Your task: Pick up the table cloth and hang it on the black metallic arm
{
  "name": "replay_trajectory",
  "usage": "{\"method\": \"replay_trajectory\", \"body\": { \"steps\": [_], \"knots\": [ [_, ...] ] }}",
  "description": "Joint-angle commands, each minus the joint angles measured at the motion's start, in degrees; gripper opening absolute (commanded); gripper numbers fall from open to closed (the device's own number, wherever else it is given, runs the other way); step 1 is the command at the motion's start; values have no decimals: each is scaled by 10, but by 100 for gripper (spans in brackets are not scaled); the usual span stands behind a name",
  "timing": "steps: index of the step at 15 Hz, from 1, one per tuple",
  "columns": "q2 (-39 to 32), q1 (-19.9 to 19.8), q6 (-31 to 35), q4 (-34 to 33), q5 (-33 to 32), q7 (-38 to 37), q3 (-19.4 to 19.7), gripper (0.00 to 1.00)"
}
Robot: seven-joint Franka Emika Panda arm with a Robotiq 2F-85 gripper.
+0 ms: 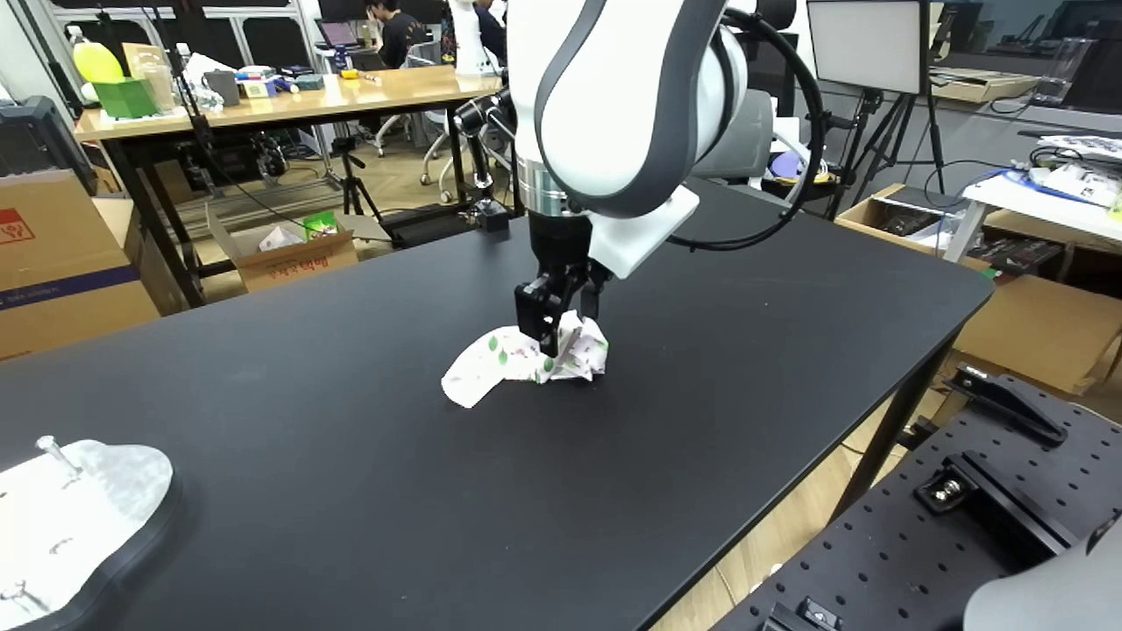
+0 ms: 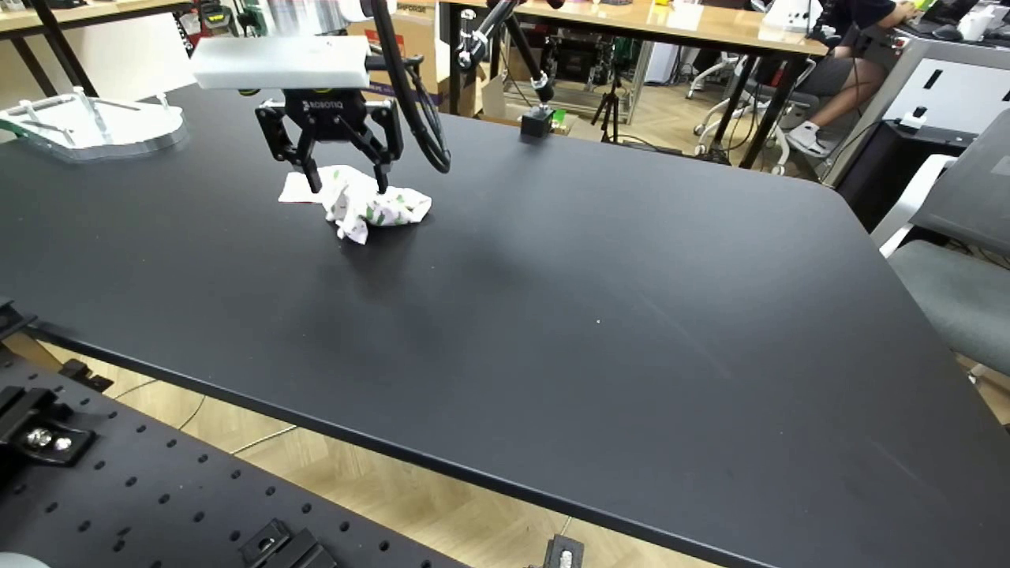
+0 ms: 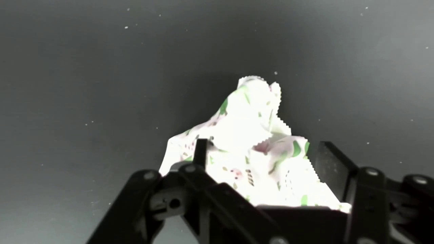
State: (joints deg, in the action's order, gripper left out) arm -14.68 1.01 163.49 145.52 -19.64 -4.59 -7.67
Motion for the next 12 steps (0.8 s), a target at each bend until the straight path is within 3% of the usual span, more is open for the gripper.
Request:
{"method": "replay_trajectory", "body": {
  "steps": [1,8,12],
  "knots": [
    [-21,28,1,-21,35,33,20,53],
    [-29,38,0,-29,77,70,24,5],
    [-21,34,-1,-25,93,83,20,0]
  ]
}}
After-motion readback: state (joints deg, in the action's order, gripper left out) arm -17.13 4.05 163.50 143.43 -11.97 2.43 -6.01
